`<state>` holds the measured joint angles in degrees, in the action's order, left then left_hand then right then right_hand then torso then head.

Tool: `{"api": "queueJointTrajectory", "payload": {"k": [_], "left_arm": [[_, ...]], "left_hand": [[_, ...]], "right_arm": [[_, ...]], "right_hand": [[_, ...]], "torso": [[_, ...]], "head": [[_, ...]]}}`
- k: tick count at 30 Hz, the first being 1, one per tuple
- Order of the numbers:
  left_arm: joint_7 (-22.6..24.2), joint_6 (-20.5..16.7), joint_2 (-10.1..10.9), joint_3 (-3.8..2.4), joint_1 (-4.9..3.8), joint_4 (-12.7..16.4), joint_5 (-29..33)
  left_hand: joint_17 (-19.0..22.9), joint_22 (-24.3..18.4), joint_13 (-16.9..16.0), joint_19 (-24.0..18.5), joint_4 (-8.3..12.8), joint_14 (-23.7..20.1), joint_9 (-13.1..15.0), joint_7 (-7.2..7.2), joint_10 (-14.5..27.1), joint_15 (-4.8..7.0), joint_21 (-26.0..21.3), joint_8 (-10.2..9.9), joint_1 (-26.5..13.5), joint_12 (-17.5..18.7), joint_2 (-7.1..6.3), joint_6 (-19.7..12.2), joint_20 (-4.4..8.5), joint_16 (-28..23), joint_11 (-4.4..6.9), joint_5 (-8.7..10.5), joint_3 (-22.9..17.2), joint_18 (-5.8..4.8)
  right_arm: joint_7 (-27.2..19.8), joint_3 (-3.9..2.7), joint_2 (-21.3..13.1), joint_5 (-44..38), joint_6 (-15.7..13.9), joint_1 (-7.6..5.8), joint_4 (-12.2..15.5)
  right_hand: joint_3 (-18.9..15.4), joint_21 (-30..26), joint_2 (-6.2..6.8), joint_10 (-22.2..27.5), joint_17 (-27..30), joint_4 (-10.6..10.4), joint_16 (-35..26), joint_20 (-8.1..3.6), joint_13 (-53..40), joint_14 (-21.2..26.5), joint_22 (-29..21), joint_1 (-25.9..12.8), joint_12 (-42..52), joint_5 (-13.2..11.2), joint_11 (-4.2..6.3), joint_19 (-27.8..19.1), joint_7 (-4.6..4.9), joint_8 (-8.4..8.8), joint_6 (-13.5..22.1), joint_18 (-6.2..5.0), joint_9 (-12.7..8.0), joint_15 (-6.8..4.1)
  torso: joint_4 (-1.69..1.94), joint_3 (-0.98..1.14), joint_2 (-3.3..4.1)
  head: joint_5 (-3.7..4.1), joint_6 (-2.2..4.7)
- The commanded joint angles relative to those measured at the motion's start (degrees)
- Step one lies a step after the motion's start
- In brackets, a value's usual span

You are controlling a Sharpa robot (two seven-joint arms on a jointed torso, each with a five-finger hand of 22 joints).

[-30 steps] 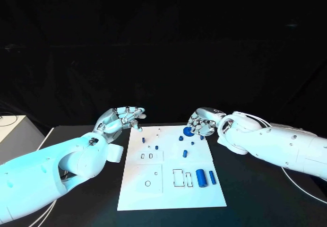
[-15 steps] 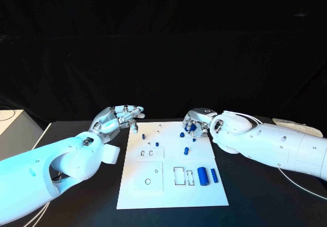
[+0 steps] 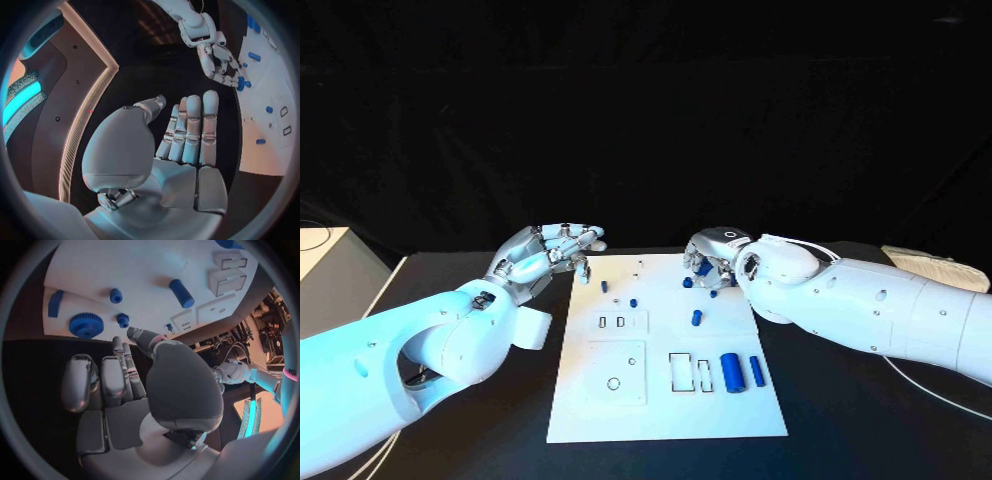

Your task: Assemble the parts on the task board

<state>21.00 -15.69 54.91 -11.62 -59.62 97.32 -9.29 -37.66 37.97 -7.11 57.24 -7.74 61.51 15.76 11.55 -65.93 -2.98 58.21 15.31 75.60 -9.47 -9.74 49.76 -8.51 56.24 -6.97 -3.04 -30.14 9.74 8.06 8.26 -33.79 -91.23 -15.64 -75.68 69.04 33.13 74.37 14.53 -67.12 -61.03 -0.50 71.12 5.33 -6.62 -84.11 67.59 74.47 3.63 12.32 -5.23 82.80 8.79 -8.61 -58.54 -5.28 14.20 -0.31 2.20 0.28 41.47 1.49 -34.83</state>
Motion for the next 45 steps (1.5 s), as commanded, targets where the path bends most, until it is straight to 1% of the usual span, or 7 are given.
{"api": "queueJointTrajectory", "payload": {"k": [1, 7, 15, 19, 27, 42, 45], "left_arm": [[0.1, 1.4, 0.0, -0.13, -0.04, 0.4, -0.5], [0.0, 1.3, 0.1, -0.29, -0.04, 0.4, -0.6], [-0.3, 1.1, 0.3, -0.48, -0.04, 0.3, -0.8], [-0.4, 1.1, 0.3, -0.54, -0.04, 0.3, -0.8], [-0.4, 1.1, 0.4, -0.62, -0.05, 0.3, -0.8], [-0.5, 1.2, 0.4, -0.7, -0.05, 0.2, -0.8], [-0.6, 1.2, 0.4, -0.71, -0.05, 0.2, -0.8]], "left_hand": [[-0.1, 0.1, -0.1, 0.2, 0.1, 0.2, 0.1, -0.15, 0.4, -0.08, 0.5, -0.2, -0.5, -0.2, -0.11, -0.2, 0.0, 0.3, -0.16, 0.19, -0.4, 0.09], [-0.1, 0.2, -0.1, 0.2, 0.1, 0.2, 0.1, -0.13, 0.5, -0.08, 0.5, -0.3, -0.5, -0.2, -0.09, -0.2, 0.0, 0.3, -0.18, 0.19, -0.5, 0.09], [-0.1, 0.1, -0.1, 0.1, 0.1, 0.1, 0.1, -0.11, 0.6, -0.1, 0.5, -0.3, -0.5, -0.1, -0.05, -0.3, -0.01, 0.3, -0.2, 0.19, -0.5, 0.12], [-0.1, 0.0, -0.1, -0.1, 0.1, 0.1, 0.1, -0.08, 0.7, -0.12, 0.5, -0.3, -0.5, -0.1, -0.05, -0.3, -0.02, 0.3, -0.23, 0.19, -0.5, 0.14], [-0.1, 0.1, -0.1, -0.1, 0.1, 0.1, 0.1, -0.04, 0.8, -0.15, 0.6, -0.3, -0.5, 0.0, -0.06, -0.4, -0.04, 0.3, -0.27, 0.19, -0.5, 0.14], [-0.1, 0.1, -0.1, -0.1, 0.1, 0.1, 0.1, -0.04, 0.8, -0.15, 0.6, -0.3, -0.5, 0.0, -0.06, -0.4, -0.04, 0.3, -0.27, 0.19, -0.5, 0.14], [-0.1, 0.1, -0.1, -0.1, 0.1, 0.1, 0.1, -0.04, 0.8, -0.15, 0.6, -0.3, -0.5, 0.0, -0.06, -0.4, -0.04, 0.3, -0.27, 0.19, -0.5, 0.14]], "right_arm": [[1.6, 0.04, 0.4, -2.8, 0.7, -0.02, -0.4], [1.7, 0.08, 1.0, -3.0, 1.0, -0.01, -0.9], [1.7, 0.14, 1.3, -3.1, 1.8, 0.01, -1.5], [1.7, 0.17, 1.3, -3.1, 2.2, 0.03, -1.5], [1.7, 0.2, 1.4, -3.1, 3.1, 0.05, -1.1], [1.5, 0.23, 1.8, -3.0, 3.4, 0.09, -1.2], [1.4, 0.23, 1.9, -3.0, 3.5, 0.09, -1.3]], "right_hand": [[-0.1, -0.4, 0.41, 0.5, 0.1, -0.4, 0.4, 0.24, 0.1, -1.6, -0.2, -0.1, -0.2, 0.0, -0.03, -0.1, 0.16, 0.25, 0.5, 0.94, 0.1, 0.38], [-0.1, -0.5, 0.41, 0.6, 0.2, -0.5, 0.4, 0.26, 0.2, -1.5, -0.4, -0.2, -0.2, 0.0, -0.05, -0.1, 0.16, 0.25, 0.5, 0.9, 0.1, 0.39], [-0.1, -0.4, 0.25, 0.7, 0.1, -0.6, 0.6, 0.29, 0.2, -1.5, -0.1, -0.3, -0.1, 0.0, -0.03, -0.1, 0.15, 0.19, 0.4, 0.95, 0.2, 0.41], [-0.1, -0.3, 0.12, 0.5, 0.1, -0.8, 0.8, 0.3, 0.2, -1.5, 0.0, -0.3, 0.0, 0.0, 0.0, -0.1, 0.17, 0.1, 0.3, 0.95, 0.4, 0.4], [-0.1, -0.1, 0.01, 0.3, -0.1, -0.9, 1.0, 0.32, 0.2, -1.5, 0.3, -0.3, 0.1, 0.0, -0.01, 0.0, 0.24, -0.18, -0.1, 0.99, 0.6, 0.4], [-0.1, -0.1, 0.01, 0.2, 0.0, -1.0, 1.1, 0.33, 0.2, -1.5, 0.3, -0.3, 0.1, -0.1, -0.02, -0.1, 0.26, -0.27, -0.2, 0.97, 0.7, 0.41], [0.2, 0.0, -0.4, -0.1, 0.1, -1.1, 1.3, 0.34, 0.2, -1.4, 0.5, -0.1, 0.1, 0.1, 0.04, -0.1, 0.22, -0.54, -0.6, 0.99, 1.0, 0.38]], "torso": [[0.26, 0.15, 0.54], [0.37, 0.25, 0.98], [0.57, 0.23, 1.28], [0.43, 0.31, 1.45], [0.53, 0.34, 1.71], [0.51, 0.46, 2.08], [0.5, 0.48, 2.15]], "head": [[0.07, -0.04], [0.13, 0.01], [0.27, 0.02], [0.12, -0.01], [0.03, 0.03], [0.04, 0.23], [0.05, 0.3]]}}
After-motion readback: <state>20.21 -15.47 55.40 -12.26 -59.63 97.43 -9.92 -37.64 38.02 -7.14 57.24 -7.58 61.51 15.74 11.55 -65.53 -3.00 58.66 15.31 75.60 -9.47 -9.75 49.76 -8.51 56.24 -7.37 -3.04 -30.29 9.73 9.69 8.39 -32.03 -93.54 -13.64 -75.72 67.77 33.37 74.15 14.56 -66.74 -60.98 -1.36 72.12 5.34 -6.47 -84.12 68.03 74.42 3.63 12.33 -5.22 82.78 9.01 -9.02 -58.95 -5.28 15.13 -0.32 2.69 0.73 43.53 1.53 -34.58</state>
